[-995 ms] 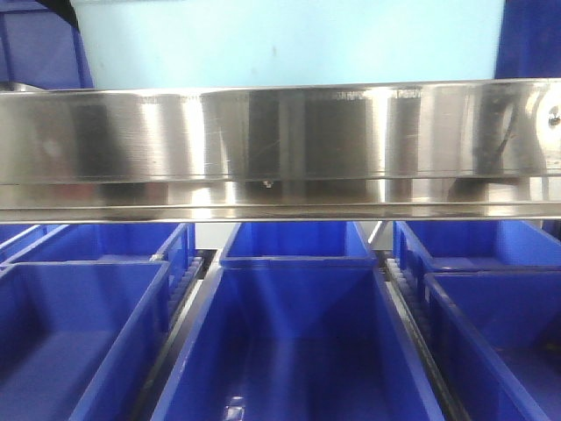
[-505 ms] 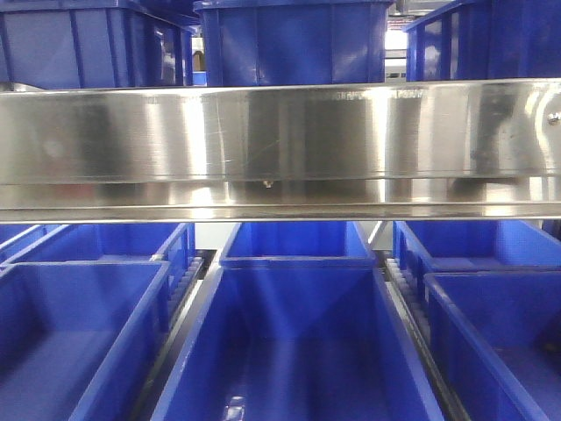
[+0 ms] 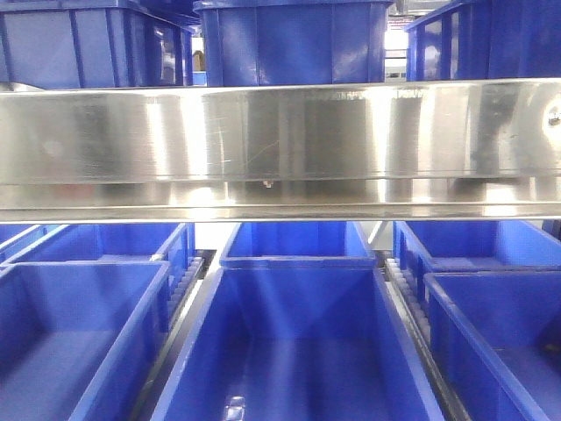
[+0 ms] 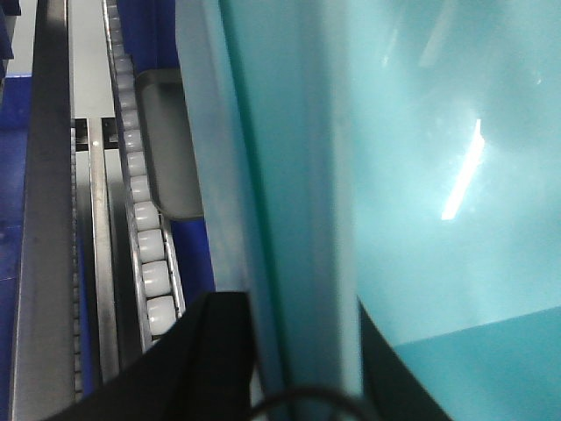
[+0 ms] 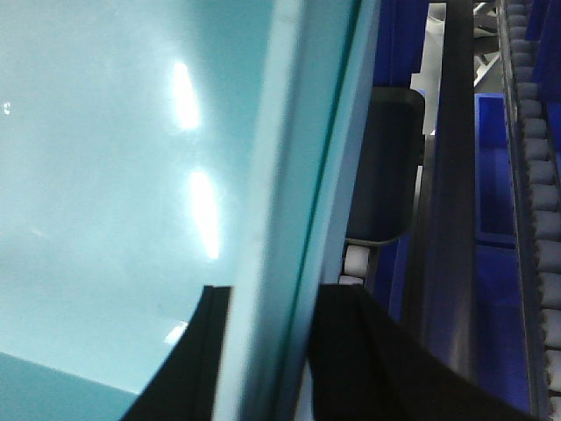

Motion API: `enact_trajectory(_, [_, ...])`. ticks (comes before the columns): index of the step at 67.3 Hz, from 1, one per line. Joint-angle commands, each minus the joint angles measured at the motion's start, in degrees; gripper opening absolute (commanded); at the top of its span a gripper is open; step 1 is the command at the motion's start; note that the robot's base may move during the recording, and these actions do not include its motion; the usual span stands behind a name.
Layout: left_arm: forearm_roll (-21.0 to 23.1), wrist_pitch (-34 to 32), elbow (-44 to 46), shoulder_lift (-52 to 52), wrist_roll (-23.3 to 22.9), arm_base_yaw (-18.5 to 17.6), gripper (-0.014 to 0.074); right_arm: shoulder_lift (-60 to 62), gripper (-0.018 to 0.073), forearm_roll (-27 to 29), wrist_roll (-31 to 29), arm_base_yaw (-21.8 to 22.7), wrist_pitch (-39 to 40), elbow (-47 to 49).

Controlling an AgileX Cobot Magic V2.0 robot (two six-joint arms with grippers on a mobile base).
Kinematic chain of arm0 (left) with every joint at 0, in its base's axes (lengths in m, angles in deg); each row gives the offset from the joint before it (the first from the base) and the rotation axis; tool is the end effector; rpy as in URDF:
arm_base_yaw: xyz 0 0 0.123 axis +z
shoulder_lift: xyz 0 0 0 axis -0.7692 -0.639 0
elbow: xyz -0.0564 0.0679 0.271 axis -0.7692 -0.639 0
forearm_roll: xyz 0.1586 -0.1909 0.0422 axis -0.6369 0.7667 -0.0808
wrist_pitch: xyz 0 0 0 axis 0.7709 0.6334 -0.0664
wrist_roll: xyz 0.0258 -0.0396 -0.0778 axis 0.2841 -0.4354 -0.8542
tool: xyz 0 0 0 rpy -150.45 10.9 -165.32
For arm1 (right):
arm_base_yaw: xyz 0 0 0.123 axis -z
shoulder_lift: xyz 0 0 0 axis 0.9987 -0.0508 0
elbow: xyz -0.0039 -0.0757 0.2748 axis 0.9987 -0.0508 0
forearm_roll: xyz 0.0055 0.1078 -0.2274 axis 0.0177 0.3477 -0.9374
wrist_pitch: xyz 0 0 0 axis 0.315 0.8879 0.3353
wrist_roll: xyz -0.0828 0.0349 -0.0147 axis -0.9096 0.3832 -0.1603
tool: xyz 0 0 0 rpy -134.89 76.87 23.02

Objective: Move two blue bins to right shelf middle

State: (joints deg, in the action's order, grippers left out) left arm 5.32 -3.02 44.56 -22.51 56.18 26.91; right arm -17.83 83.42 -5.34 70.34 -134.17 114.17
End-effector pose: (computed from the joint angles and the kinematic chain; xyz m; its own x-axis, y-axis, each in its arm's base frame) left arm 0.2810 -0.1352 0.4896 -0.5834 0.0708 -0.8091 0.4065 0.8879 -0.2154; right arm 0.2856 0.0989 0.4914 -0.5760 0.0016 -0.8174 -0.3019 0.9289 0.2146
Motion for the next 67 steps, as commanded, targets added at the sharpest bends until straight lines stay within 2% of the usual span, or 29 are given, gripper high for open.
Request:
enact_trajectory(1, [5.3, -4.2, 1.5, 1.6, 1.9, -0.3, -0.0111, 0.1, -0.0157, -0.3, 0.5, 0.1, 4.0, 0.5])
enact_trajectory(38, [5.3, -9.5, 1.5, 1.6, 1.9, -0.3, -0.0111, 0.1, -0.0157, -0.3, 0.5, 0.1, 6.2, 0.5])
enact_trajectory(67, [5.3, -9.5, 1.5, 1.6, 1.9, -0.3, -0.0111, 0.1, -0.0157, -0.3, 0.5, 0.1, 6.2, 0.5])
